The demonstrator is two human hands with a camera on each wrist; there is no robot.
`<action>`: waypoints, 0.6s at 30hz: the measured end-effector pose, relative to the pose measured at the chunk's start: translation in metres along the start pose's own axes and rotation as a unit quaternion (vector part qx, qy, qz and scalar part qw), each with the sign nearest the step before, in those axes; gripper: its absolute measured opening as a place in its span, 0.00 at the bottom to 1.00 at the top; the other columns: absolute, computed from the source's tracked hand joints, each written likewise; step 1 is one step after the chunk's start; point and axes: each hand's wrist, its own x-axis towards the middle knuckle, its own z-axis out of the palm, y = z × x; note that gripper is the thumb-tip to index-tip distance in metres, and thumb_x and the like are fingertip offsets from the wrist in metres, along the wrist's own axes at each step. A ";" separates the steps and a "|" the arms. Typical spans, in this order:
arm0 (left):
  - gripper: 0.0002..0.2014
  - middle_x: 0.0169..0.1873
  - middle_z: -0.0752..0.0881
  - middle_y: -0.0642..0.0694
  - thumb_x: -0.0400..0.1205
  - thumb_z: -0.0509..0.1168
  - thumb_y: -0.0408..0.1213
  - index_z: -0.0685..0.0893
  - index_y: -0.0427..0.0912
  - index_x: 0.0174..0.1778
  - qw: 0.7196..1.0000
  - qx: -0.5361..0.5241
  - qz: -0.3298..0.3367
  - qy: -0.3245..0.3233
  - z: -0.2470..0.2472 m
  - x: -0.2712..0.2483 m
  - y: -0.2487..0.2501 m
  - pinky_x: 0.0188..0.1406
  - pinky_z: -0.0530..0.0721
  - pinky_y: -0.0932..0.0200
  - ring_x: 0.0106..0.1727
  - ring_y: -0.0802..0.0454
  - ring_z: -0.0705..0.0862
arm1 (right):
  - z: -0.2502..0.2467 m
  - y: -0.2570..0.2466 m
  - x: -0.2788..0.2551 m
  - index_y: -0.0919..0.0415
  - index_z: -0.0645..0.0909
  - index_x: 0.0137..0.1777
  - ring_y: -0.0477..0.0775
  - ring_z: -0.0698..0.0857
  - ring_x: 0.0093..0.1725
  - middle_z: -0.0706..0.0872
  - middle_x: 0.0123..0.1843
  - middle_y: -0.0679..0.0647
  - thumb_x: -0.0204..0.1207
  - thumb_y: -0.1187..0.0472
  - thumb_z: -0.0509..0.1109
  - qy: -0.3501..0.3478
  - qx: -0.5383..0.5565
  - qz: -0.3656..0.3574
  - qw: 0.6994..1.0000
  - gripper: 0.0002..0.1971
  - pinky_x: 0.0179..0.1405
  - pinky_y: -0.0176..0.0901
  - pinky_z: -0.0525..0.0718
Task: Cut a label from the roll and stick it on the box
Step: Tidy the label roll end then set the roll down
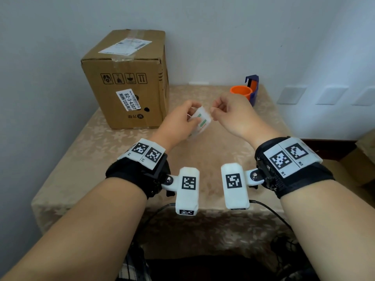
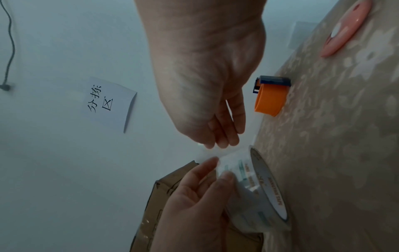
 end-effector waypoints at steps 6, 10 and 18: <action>0.18 0.47 0.78 0.52 0.82 0.61 0.30 0.75 0.44 0.67 1.000 0.011 0.001 -0.001 0.003 -0.001 0.002 0.34 0.75 0.71 0.42 0.58 0.77 | 0.002 -0.001 -0.004 0.60 0.80 0.45 0.60 0.86 0.46 0.86 0.41 0.58 0.77 0.65 0.65 -0.008 0.029 0.012 0.999 0.03 0.51 0.51 0.83; 0.14 0.41 0.76 0.56 0.81 0.62 0.29 0.77 0.47 0.60 0.999 -0.033 -0.004 0.005 0.007 -0.003 -0.001 0.31 0.77 0.66 0.37 0.63 0.76 | 0.001 0.007 -0.001 0.60 0.81 0.48 0.57 0.86 0.45 0.86 0.42 0.57 0.77 0.65 0.66 0.031 0.035 0.032 0.998 0.03 0.47 0.46 0.84; 0.06 0.42 0.82 0.50 0.82 0.62 0.34 0.77 0.47 0.52 0.998 -0.051 -0.026 0.031 0.006 -0.001 0.004 0.36 0.83 0.57 0.40 0.54 0.81 | 0.001 0.004 -0.004 0.61 0.82 0.56 0.49 0.75 0.37 0.78 0.39 0.52 0.77 0.70 0.63 0.012 -0.039 -0.095 0.995 0.11 0.39 0.40 0.71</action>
